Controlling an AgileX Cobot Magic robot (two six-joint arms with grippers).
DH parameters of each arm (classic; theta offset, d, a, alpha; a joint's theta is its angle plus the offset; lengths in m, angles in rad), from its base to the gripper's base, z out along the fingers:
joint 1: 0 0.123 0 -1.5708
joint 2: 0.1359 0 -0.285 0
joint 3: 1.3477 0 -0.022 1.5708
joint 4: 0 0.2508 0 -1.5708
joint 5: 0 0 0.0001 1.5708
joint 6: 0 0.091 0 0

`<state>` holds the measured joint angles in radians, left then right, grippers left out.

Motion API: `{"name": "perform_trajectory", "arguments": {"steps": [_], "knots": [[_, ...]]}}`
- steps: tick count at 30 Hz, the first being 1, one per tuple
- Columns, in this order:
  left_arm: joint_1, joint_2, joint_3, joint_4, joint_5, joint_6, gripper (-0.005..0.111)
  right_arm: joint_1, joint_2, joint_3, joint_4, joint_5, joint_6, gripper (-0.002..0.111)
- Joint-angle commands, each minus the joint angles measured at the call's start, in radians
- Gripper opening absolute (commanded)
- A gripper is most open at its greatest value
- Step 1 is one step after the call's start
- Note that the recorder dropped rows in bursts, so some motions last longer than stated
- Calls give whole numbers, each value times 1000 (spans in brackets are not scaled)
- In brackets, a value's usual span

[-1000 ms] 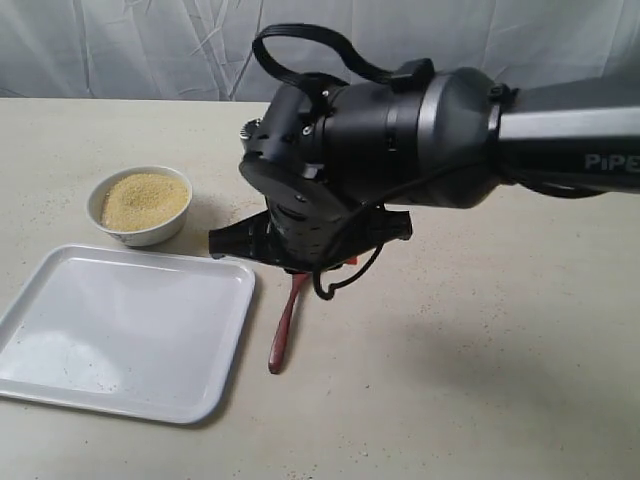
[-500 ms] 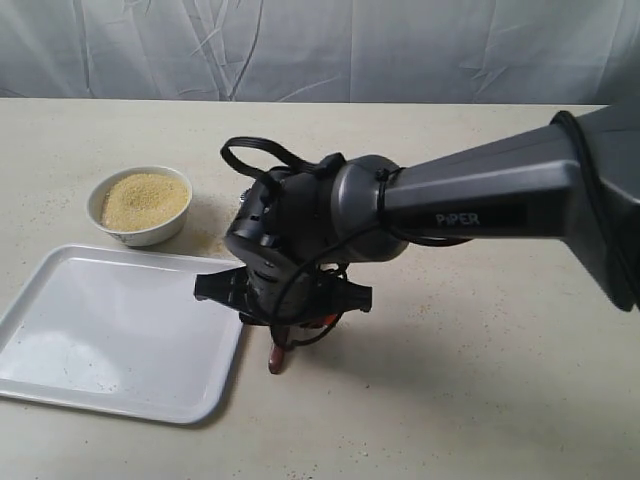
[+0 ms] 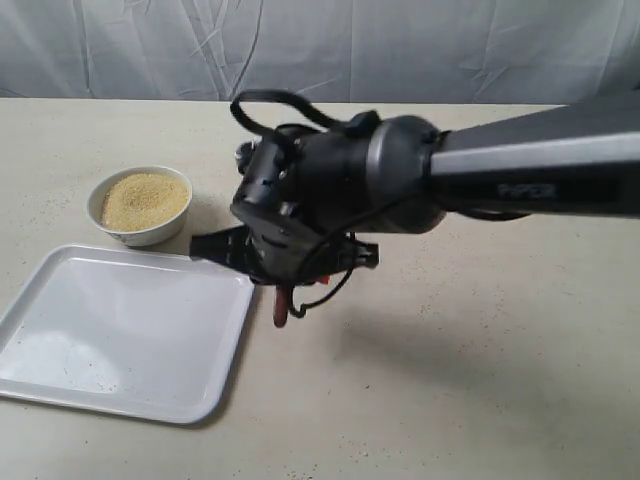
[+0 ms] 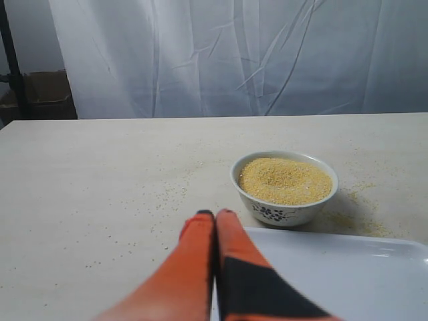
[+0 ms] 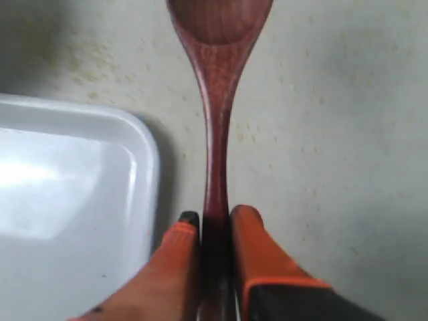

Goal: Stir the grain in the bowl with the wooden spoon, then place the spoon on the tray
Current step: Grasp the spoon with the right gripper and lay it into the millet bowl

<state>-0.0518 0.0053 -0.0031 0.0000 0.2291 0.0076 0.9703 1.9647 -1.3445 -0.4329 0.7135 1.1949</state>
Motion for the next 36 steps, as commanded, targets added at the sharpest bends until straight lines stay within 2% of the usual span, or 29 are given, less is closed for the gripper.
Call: {"name": "perform_trajectory", "arguments": {"steps": [1,5,11,13,18,21,25,36], "knots": [[-20,-5,3,0,-12,0,0,-4,-108,-80,-32,-47,-297,-1],[-20,-5,3,0,-12,0,0,-4,-56,-291,69,90,-824,-1],[-18,-5,3,0,-12,0,0,-42,123,-580,191,380,-1409,-1],[-10,-5,3,0,-12,0,0,-63,197,-668,216,438,-1542,-1],[1,-5,3,0,-12,0,0,-75,351,-809,161,356,-1699,-1],[1,-5,3,0,-12,0,0,-75,387,-816,154,205,-1816,-1],[1,-5,3,0,-12,0,0,-75,430,-816,121,122,-1964,-1],[1,-5,3,0,-12,0,0,-75,514,-814,-37,53,-1973,-1]]}}
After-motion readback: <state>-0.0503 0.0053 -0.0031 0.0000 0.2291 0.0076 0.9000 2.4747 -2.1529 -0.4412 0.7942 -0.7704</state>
